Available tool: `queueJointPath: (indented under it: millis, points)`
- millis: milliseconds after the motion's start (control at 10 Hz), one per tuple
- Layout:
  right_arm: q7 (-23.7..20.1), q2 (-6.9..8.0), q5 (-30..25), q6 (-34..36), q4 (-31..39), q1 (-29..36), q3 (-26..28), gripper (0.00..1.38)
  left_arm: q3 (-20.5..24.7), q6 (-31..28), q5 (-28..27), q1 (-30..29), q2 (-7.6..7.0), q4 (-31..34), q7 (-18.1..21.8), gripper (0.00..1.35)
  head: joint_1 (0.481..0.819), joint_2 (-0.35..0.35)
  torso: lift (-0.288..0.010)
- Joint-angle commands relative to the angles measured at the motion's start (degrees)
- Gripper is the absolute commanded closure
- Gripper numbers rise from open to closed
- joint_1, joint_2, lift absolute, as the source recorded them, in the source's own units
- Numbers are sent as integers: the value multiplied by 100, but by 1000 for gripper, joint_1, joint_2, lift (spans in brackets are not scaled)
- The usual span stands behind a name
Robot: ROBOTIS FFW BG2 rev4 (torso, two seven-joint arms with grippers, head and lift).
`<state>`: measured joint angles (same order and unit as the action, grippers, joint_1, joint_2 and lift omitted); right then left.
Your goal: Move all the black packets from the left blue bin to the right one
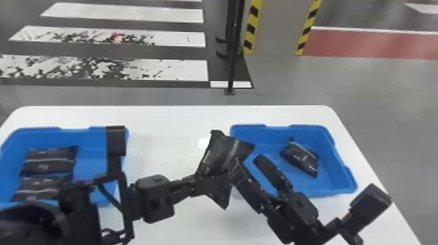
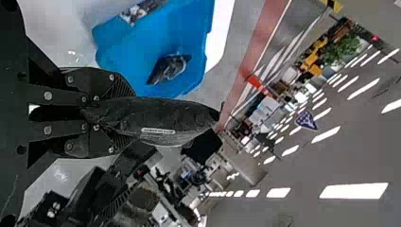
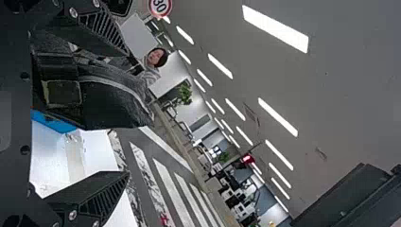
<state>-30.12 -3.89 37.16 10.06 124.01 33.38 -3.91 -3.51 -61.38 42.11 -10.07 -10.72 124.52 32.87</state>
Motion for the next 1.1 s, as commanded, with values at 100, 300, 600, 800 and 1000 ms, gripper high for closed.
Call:
queueJointPath:
  millis: [100, 300, 600, 800, 1000]
  points:
    - [-46, -33, 226, 161, -76, -146, -54, 163, -403, -92, 210, 65, -26, 0, 0, 1204, 695, -137, -154]
    - [-55, -33, 363, 161, -146, -160, -54, 1179, -426, -134, 210, 51, -26, 0, -9, 1204, 695, -168, -154]
    - [-55, -33, 329, 91, -118, -160, -54, 1277, -380, -134, 222, 23, -26, 0, -18, 1204, 695, -171, -154]
    - [-55, -42, 340, 105, -188, -217, -54, 1277, -186, 7, 450, -174, 70, 0, -149, 654, 695, -170, -154]
    - [-55, -130, 363, 105, -399, -428, 72, 1277, 20, 35, 599, -371, 106, 28, -149, 65, 695, -158, -154]
